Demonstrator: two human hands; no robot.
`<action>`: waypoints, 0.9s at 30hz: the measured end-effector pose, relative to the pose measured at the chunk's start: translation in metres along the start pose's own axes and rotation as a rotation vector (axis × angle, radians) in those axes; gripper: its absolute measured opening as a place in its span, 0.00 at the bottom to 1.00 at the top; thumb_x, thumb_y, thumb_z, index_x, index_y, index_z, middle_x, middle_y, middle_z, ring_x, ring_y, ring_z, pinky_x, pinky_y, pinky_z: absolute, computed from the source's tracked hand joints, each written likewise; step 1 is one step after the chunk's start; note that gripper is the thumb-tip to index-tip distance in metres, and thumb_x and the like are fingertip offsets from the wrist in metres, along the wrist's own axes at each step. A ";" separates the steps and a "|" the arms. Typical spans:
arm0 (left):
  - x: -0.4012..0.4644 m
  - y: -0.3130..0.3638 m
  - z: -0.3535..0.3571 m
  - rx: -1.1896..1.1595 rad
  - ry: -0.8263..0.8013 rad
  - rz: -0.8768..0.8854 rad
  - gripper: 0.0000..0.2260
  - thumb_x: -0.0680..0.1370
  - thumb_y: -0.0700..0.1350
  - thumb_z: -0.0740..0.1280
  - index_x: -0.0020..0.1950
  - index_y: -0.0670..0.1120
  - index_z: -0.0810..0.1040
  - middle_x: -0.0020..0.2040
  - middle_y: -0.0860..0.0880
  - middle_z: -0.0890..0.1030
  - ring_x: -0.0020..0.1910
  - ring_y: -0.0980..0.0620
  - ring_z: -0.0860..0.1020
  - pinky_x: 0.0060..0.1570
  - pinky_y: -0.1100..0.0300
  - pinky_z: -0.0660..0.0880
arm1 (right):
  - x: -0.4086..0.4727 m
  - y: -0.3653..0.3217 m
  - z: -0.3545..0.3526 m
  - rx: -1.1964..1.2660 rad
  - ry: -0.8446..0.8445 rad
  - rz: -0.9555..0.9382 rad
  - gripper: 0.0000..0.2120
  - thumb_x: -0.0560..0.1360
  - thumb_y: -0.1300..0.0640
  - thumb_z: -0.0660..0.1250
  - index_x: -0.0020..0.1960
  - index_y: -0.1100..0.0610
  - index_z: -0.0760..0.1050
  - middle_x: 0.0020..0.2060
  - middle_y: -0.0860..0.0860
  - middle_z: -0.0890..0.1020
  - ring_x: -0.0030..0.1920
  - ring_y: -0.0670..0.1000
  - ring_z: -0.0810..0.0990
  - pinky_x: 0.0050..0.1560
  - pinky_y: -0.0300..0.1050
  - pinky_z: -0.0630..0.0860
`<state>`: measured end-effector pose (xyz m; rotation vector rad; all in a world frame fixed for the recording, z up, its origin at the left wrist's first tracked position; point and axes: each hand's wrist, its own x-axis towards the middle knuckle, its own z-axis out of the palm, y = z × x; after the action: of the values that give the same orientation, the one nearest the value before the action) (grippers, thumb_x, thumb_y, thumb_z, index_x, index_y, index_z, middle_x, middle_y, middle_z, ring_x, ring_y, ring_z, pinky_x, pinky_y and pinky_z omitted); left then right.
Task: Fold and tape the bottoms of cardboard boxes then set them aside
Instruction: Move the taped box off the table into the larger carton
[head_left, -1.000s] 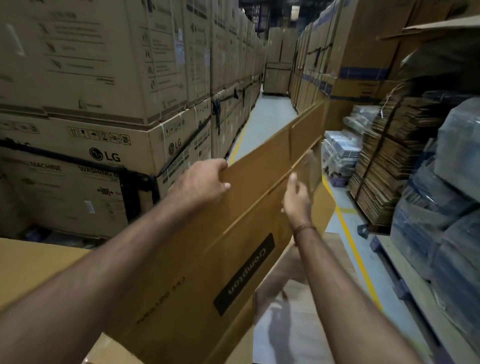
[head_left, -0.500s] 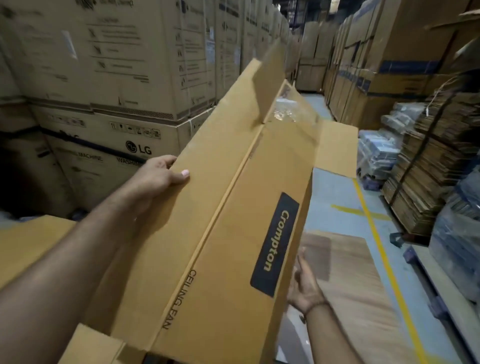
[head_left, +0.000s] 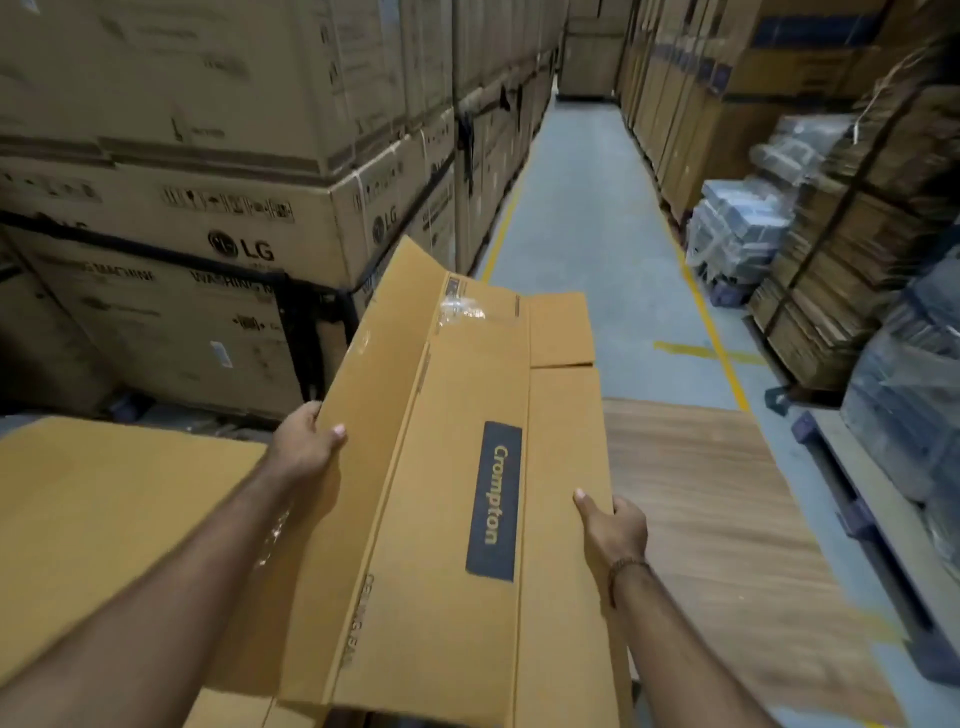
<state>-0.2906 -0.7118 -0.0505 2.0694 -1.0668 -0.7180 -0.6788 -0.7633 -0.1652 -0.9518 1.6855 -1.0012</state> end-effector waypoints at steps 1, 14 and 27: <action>0.008 -0.010 0.004 0.008 -0.007 -0.001 0.17 0.84 0.45 0.69 0.71 0.43 0.75 0.61 0.45 0.81 0.57 0.42 0.79 0.59 0.45 0.77 | 0.001 0.002 0.007 -0.033 0.018 -0.005 0.08 0.77 0.51 0.75 0.47 0.56 0.83 0.40 0.46 0.83 0.42 0.48 0.81 0.46 0.42 0.74; 0.084 -0.112 0.076 0.135 -0.155 -0.092 0.18 0.85 0.47 0.65 0.75 0.45 0.69 0.67 0.42 0.80 0.64 0.38 0.78 0.56 0.46 0.75 | 0.029 0.084 0.060 -0.396 0.017 0.160 0.11 0.78 0.48 0.73 0.48 0.56 0.82 0.47 0.55 0.85 0.51 0.61 0.82 0.48 0.47 0.74; 0.116 -0.167 0.097 0.218 -0.103 -0.241 0.19 0.84 0.49 0.68 0.71 0.42 0.71 0.65 0.36 0.79 0.63 0.31 0.77 0.60 0.42 0.74 | 0.053 0.100 0.065 -0.609 0.069 0.218 0.26 0.76 0.40 0.73 0.58 0.63 0.82 0.55 0.65 0.79 0.53 0.64 0.79 0.56 0.52 0.79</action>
<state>-0.2235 -0.7707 -0.2579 2.3991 -0.9987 -0.8672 -0.6470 -0.7872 -0.2894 -1.0868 2.1531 -0.3754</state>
